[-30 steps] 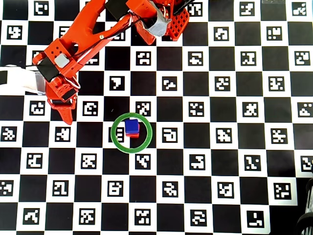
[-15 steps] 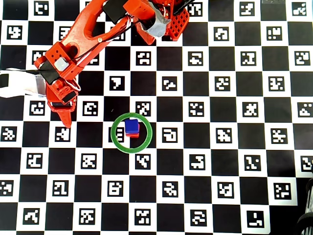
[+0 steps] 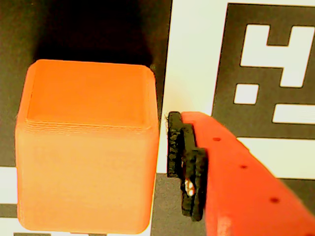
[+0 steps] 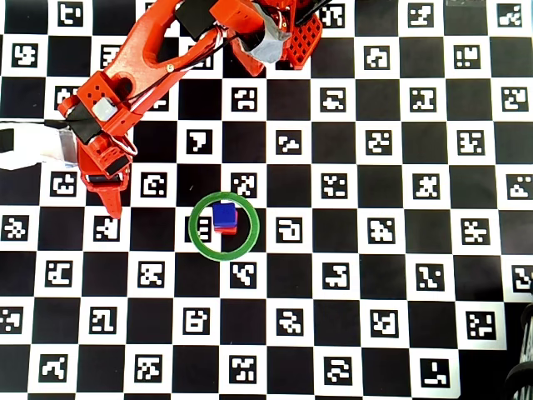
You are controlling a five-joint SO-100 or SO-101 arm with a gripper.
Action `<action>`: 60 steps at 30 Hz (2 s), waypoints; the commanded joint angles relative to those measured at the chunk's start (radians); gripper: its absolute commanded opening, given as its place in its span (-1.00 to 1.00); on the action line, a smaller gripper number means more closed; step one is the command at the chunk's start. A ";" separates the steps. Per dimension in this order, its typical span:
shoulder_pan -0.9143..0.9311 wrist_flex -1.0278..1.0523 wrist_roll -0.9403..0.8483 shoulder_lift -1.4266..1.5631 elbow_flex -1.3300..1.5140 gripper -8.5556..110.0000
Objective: Grab the red cube then put it in the green circle then put the blue cube on top and finally the orange cube on top
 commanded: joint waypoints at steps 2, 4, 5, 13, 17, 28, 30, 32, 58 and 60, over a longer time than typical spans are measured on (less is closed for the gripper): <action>0.014 -0.008 -0.015 0.017 -0.029 -0.08; 0.014 -0.011 -0.021 0.017 -0.028 -0.09; 0.014 -0.012 -0.023 0.017 -0.028 -0.09; 0.012 -0.021 -0.028 0.025 -0.012 -0.12; 0.012 -0.031 -0.034 0.034 0.002 -0.25; 0.012 -0.038 -0.037 0.040 0.012 -0.67; 0.012 -0.040 -0.037 0.041 0.015 -0.72; 0.012 -0.040 -0.038 0.043 0.017 -0.72; -0.161 0.561 0.181 0.314 -0.403 -0.77; -0.216 0.603 0.249 0.345 -0.413 -0.77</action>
